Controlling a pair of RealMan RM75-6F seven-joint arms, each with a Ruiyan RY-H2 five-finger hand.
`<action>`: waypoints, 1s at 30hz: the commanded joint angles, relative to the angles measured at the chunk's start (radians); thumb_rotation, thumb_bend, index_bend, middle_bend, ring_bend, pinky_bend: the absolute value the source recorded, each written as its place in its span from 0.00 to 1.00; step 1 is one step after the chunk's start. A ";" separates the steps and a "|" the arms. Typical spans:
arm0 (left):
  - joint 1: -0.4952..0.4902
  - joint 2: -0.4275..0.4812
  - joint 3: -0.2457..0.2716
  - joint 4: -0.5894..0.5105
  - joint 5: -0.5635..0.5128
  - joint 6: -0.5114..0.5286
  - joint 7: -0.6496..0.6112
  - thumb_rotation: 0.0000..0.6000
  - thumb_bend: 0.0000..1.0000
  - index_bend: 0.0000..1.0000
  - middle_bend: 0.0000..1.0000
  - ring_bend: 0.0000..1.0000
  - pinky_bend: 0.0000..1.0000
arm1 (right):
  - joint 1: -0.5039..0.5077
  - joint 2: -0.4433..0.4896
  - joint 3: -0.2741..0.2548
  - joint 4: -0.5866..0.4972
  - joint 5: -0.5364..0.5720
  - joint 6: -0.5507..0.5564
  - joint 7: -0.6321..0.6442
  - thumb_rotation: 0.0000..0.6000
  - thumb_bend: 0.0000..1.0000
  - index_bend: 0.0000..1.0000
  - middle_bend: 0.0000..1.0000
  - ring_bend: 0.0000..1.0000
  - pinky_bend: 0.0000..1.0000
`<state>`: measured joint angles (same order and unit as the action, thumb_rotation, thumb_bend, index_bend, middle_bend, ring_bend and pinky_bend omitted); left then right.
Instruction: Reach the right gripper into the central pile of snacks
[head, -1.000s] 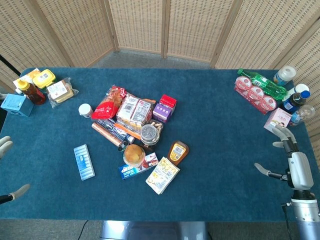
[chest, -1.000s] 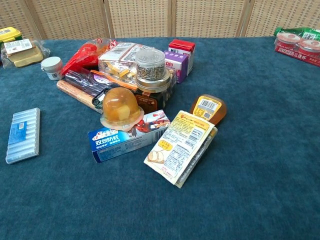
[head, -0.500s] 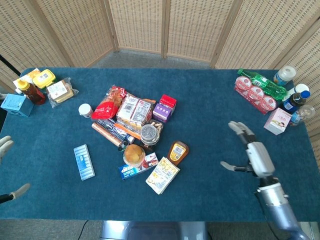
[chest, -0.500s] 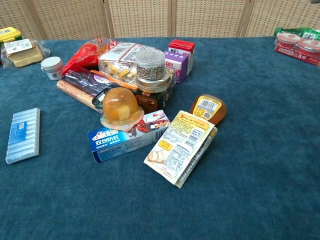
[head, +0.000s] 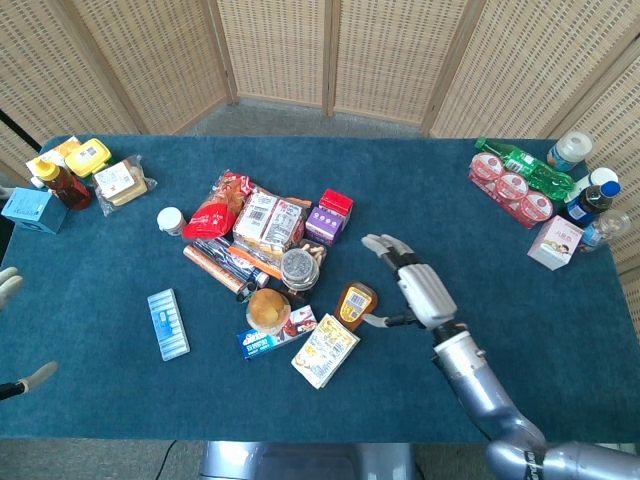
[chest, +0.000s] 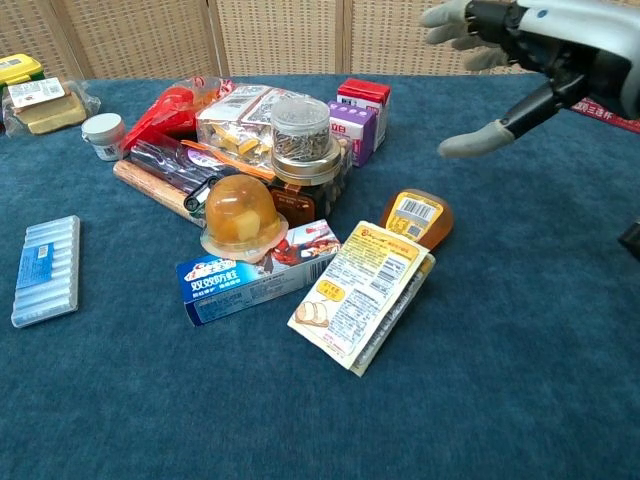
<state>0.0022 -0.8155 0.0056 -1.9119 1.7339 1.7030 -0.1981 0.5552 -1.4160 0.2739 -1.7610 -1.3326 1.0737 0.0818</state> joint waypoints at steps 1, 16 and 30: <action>-0.001 0.000 -0.003 0.002 -0.010 -0.004 -0.001 1.00 0.13 0.00 0.00 0.00 0.00 | 0.043 -0.042 0.024 0.032 0.049 -0.040 -0.023 1.00 0.00 0.00 0.00 0.00 0.00; -0.017 -0.011 -0.026 0.010 -0.095 -0.050 0.017 1.00 0.13 0.00 0.00 0.00 0.00 | 0.213 -0.170 0.106 0.215 0.216 -0.153 -0.081 1.00 0.00 0.00 0.00 0.00 0.00; -0.044 -0.030 -0.046 0.022 -0.160 -0.110 0.042 1.00 0.13 0.00 0.00 0.00 0.00 | 0.300 -0.246 0.114 0.273 0.302 -0.185 -0.126 1.00 0.00 0.00 0.00 0.00 0.00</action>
<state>-0.0404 -0.8445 -0.0399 -1.8900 1.5748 1.5938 -0.1568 0.8529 -1.6594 0.3883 -1.4898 -1.0333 0.8900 -0.0424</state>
